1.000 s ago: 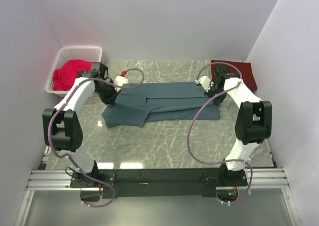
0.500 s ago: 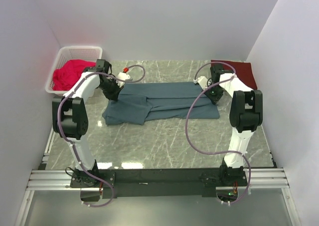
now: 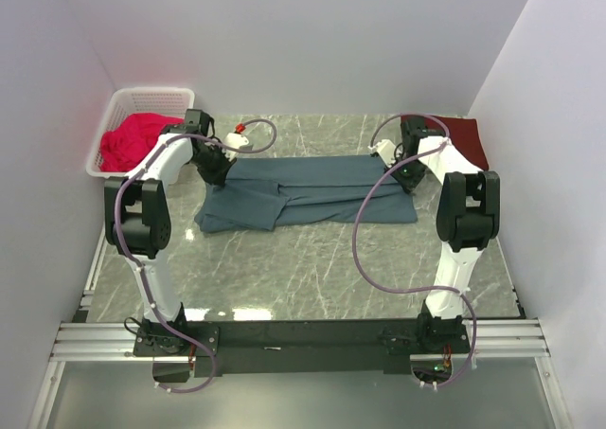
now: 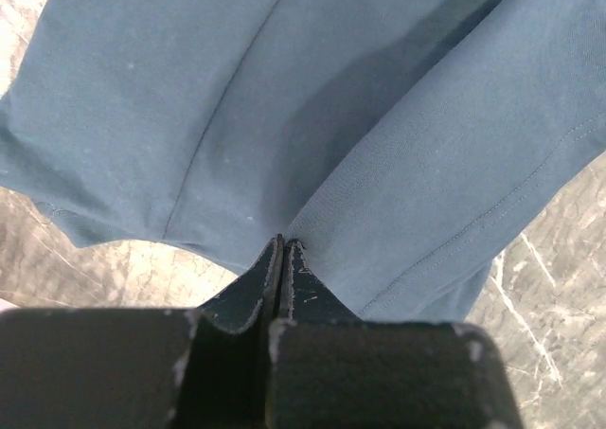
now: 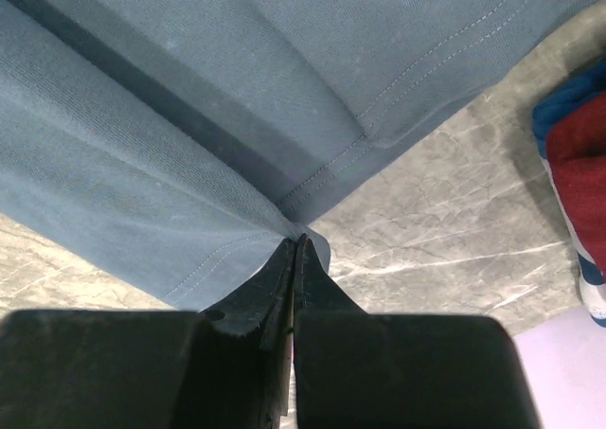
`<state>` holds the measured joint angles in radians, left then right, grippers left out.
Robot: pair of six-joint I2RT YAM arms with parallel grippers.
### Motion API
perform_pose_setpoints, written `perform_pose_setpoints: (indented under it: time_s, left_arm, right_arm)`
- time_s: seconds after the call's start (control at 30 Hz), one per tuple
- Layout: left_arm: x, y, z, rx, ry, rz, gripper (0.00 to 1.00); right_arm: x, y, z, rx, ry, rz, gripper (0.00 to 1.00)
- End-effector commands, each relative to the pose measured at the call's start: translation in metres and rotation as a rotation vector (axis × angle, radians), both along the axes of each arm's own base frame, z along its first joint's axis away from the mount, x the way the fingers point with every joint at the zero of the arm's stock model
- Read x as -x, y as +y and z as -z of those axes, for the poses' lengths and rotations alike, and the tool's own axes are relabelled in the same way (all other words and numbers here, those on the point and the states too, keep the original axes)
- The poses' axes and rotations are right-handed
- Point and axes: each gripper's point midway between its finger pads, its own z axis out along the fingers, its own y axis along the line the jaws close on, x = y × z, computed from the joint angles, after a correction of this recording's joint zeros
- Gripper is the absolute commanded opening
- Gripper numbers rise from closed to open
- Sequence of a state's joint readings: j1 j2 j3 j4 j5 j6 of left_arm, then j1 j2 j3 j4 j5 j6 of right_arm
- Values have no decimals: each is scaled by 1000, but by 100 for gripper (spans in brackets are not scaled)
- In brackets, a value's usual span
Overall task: Fold and stack the t-shirts
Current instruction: Fold the tshirt
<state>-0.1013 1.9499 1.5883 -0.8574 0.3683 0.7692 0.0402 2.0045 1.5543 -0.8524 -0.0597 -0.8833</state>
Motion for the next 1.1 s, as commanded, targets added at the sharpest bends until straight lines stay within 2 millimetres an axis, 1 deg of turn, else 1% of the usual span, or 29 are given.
perform_pose_setpoints:
  time_s: [0.0, 0.03, 0.07, 0.1, 0.13, 0.17, 0.2, 0.23, 0.27, 0.3, 0.33, 0.37, 0.4, 0.43, 0.47, 0.5, 0.53, 0.57, 0.6, 0.63, 0.7, 0.73, 0.77, 0.83, 0.93, 1.07]
  left_arm:
    - [-16, 1, -12, 5, -56, -9, 1]
    - [-17, 1, -12, 5, -61, -14, 1]
    - [-17, 2, -11, 5, -61, -30, 6]
    - [-17, 3, -13, 14, -61, -41, 22]
    - [-15, 4, -15, 30, -55, -49, 31]
    - [-7, 7, -19, 48, -34, -64, 38]
    - [-3, 9, -23, 70, -23, -76, 43]
    - [1, 16, -34, 109, -28, -99, 49]
    - [14, 19, -34, 131, 11, -116, 50]
    - [19, 31, -36, 152, 20, -153, 52]
    - [27, 33, -47, 184, 13, -166, 52]
    - [43, 36, -38, 196, 54, -186, 53]
    - [50, 39, -36, 205, 65, -202, 53]
    - [57, 44, -40, 221, 58, -220, 54]
    - [73, 45, -27, 230, 106, -246, 54]
    - [76, 46, -23, 235, 107, -259, 55]
    - [82, 46, -23, 243, 111, -269, 56]
    - [94, 43, -12, 255, 147, -278, 57]
    - [94, 43, -8, 258, 140, -287, 57]
    - [102, 41, -1, 266, 160, -304, 58]
    - [104, 40, 3, 273, 161, -321, 58]
    - [101, 41, 3, 274, 144, -336, 59]
    - [104, 41, 8, 272, 153, -345, 59]
    - [101, 43, 15, 269, 156, -363, 58]
    - [102, 40, 22, 280, 189, -372, 57]
    - [98, 40, 26, 284, 194, -379, 57]
  right_arm:
    - [-14, -10, -9, 22, -36, 27, 0]
    - [-14, -11, -8, 25, -36, 37, 0]
    - [-14, -11, -8, 24, -34, 44, 10]
    - [-13, -11, -8, 20, -25, 51, 17]
    - [-13, -14, -10, 11, -24, 78, 26]
    - [-9, -14, -11, -9, -5, 91, 39]
    - [-8, -10, -16, -29, 0, 101, 46]
    - [-12, -31, -28, -67, -21, 187, 50]
    - [0, -27, -31, -137, 35, 211, 52]
    - [4, -27, -36, -190, 57, 262, 52]
    - [8, -27, -43, -229, 69, 291, 52]
    - [22, -33, -44, -264, 110, 340, 52]
    - [27, -27, -44, -324, 128, 362, 52]
    - [40, -24, -37, -349, 172, 418, 52]
    - [43, -26, -37, -374, 165, 449, 52]
    - [48, -21, -35, -407, 183, 484, 52]
    - [56, -18, -29, -424, 212, 508, 51]
    - [58, -16, -25, -439, 219, 525, 50]
    - [64, -10, -20, -465, 251, 554, 50]
    - [61, -9, -18, -471, 238, 569, 50]
    - [65, -6, -11, -482, 253, 616, 50]
    - [64, -7, -7, -475, 250, 629, 50]
    - [60, -9, -3, -474, 232, 636, 50]
    - [62, -9, 4, -472, 237, 664, 50]
    - [60, -9, 10, -479, 241, 684, 50]
    - [55, -12, 12, -463, 226, 706, 50]
